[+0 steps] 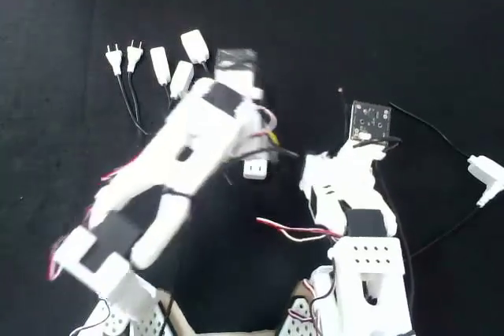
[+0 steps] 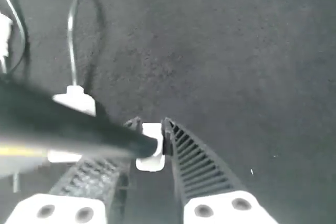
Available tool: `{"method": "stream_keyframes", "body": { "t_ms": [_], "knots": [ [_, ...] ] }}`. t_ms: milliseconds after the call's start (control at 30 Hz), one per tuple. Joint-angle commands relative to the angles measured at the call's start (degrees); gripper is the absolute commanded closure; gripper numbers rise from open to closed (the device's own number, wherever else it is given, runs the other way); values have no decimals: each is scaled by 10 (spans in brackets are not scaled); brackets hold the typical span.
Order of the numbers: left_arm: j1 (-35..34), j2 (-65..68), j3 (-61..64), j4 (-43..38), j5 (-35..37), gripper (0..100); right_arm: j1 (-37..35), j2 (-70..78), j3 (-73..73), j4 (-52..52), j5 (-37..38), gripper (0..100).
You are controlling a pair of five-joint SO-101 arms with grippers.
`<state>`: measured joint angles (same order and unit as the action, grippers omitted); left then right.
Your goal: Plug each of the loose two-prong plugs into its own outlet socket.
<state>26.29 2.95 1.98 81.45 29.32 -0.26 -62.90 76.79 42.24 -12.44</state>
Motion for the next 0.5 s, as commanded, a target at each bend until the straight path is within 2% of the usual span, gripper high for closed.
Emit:
{"method": "stream_keyframes", "body": {
  "t_ms": [0, 100, 267, 367, 467],
  "knots": [
    [-56, -124, 44, 9, -51, 695, -30, -10, 8, -67, -4, 986],
    [-107, -237, 119, 9, -84, 695, -64, -10, 39, -124, -2, 986],
    [-233, -425, 262, 1, -89, 694, -107, -10, 49, -134, -2, 986],
    [-326, -504, 371, -46, -127, 694, -143, -10, 64, -143, -2, 986],
    [-386, -547, 474, -99, -147, 694, -167, -10, 93, -190, -1, 986]
  ]
}}
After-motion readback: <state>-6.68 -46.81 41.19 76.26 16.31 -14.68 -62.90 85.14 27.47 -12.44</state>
